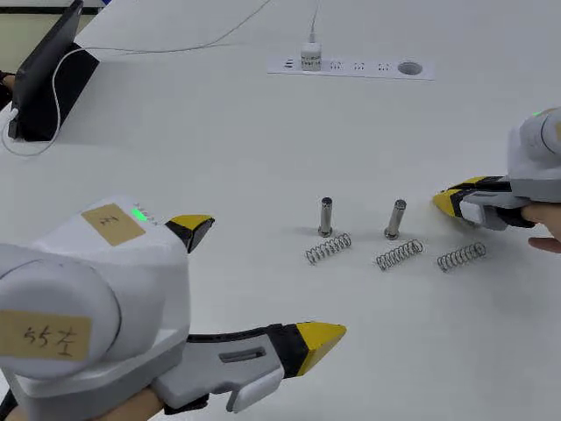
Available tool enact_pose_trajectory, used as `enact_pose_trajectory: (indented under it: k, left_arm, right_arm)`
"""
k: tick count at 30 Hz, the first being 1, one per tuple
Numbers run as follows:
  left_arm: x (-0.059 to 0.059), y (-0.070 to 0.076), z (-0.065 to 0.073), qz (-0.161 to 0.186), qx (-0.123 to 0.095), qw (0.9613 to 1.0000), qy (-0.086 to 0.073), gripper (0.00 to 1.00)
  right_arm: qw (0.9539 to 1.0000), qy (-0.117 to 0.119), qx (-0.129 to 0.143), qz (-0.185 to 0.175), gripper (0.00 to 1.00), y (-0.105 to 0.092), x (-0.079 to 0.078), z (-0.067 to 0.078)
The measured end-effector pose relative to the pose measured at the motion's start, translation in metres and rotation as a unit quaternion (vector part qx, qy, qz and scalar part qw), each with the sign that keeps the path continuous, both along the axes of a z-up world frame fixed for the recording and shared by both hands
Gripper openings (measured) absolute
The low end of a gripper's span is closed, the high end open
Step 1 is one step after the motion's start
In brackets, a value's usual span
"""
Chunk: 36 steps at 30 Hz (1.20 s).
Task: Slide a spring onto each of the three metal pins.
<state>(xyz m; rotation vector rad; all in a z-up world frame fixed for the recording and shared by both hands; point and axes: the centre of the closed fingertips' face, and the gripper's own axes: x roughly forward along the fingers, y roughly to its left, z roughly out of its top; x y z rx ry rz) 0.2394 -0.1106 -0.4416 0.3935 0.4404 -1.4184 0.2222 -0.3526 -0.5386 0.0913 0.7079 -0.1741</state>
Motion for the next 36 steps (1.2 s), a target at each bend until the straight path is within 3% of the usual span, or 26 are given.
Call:
enact_pose_trajectory:
  k: [10, 17, 22, 28, 36]
  left_arm:
    - [0.002, 0.002, 0.002, 0.006, -0.003, 1.0000, -0.001, 0.93]
    - [0.003, 0.004, 0.007, 0.011, -0.009, 0.9999, -0.003, 0.93]
    - [0.002, 0.003, 0.012, 0.013, -0.016, 0.9998, -0.005, 0.93]
    - [-0.002, 0.002, 0.018, 0.014, -0.030, 0.9994, 0.005, 0.93]
    - [-0.003, 0.003, 0.023, 0.014, -0.037, 0.9992, -0.003, 0.91]
  right_arm:
    - [0.9999, 0.006, 0.006, -0.009, 0.09, -0.001, -0.003, 0.002]
    - [0.9996, -0.015, 0.013, -0.020, 0.09, 0.000, -0.008, 0.020]
    - [0.9995, -0.024, 0.005, -0.023, 0.09, 0.003, -0.013, 0.032]
    - [0.9994, -0.028, -0.001, -0.022, 0.09, 0.009, -0.020, 0.039]
    - [0.9995, -0.021, -0.023, -0.002, 0.09, 0.019, -0.028, 0.045]
